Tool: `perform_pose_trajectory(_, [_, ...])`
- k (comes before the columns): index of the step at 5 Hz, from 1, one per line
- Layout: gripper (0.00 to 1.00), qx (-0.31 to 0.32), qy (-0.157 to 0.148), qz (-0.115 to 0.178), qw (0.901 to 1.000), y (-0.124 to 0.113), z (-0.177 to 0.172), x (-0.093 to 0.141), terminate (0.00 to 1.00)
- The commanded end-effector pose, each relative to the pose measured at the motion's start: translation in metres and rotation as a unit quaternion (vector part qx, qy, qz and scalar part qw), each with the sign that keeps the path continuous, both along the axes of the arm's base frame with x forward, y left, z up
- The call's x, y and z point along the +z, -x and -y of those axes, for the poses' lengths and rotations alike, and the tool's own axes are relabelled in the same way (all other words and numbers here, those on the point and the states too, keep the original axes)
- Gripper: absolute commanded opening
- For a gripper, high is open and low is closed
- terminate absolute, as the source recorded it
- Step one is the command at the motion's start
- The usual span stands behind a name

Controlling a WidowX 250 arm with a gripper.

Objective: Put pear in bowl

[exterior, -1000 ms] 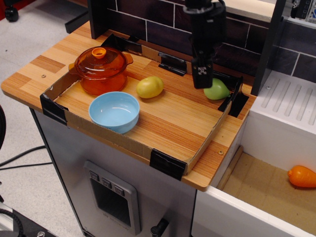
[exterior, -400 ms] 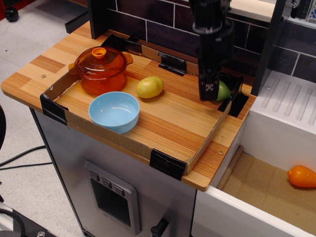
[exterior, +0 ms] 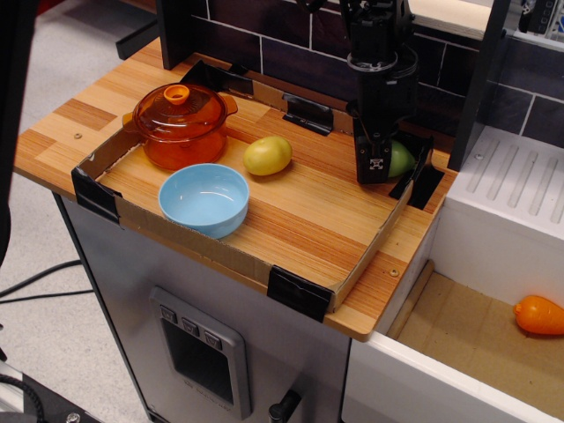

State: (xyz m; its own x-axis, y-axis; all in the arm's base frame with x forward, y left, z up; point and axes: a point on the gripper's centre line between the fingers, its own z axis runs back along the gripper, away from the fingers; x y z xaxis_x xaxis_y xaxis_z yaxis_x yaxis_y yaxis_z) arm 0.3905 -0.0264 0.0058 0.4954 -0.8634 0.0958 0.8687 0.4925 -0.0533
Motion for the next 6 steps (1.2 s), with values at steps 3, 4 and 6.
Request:
perform_pose_trajectory(3, [0.00,0.053,0.065,0.008,0.9965,0.030,-0.036,0.085,0.00])
perform_pose_trajectory(4, [0.00,0.061,0.075,0.014,0.9952,0.050,-0.061,0.105,0.00])
perform_pose_trajectory(6, [0.00,0.027,0.073,-0.020,0.9968,0.108,-0.125,0.114,0.00])
